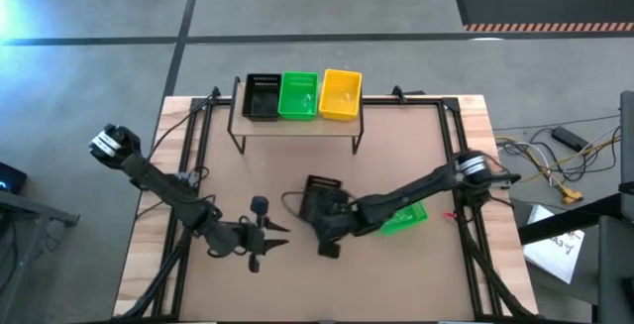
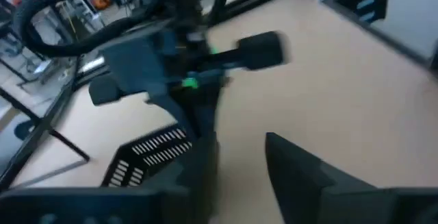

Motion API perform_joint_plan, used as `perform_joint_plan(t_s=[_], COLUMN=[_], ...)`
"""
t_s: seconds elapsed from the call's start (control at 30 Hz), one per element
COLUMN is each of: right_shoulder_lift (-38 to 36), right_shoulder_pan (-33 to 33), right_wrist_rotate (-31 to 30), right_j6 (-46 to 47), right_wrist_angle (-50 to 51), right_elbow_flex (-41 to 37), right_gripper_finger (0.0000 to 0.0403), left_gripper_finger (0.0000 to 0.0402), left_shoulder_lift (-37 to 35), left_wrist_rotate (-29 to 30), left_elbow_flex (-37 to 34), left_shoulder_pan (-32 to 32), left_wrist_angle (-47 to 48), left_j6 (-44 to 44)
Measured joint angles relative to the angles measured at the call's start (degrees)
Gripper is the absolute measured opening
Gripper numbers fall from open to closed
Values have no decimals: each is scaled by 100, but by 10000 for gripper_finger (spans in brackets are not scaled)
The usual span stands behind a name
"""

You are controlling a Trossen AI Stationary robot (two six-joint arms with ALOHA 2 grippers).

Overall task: Stack baskets on shelf by color
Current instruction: Stack the black bin on top of the black bin on the shelf

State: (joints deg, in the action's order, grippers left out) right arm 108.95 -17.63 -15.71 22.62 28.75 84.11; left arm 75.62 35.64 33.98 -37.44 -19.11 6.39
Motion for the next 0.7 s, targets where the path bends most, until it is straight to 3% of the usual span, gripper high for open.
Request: perform_joint_plan(t_s=[0.2, 0.3, 0.47, 0.7], right_shoulder_lift=[886, 1162, 1471, 1514], right_shoulder_pan=[0, 0, 0, 2], right_wrist_rotate=[89, 83, 73, 72], right_j6=[-591, -645, -742, -837], right_wrist_angle=[425, 835, 1171, 1178], right_elbow_flex=[1242, 1751, 2350, 2527], right_gripper_finger=[11, 11, 11, 11], left_gripper_finger=[194, 207, 187, 118], left_shoulder_lift=[388, 717, 1294, 1595], left_wrist_rotate=[-83, -77, -57, -20], left_elbow_flex=[-70, -68, 7, 15], left_shoulder_pan=[301, 350, 433, 486], left_wrist_angle=[133, 280, 291, 322], left_j6=[0, -6, -284, -876])
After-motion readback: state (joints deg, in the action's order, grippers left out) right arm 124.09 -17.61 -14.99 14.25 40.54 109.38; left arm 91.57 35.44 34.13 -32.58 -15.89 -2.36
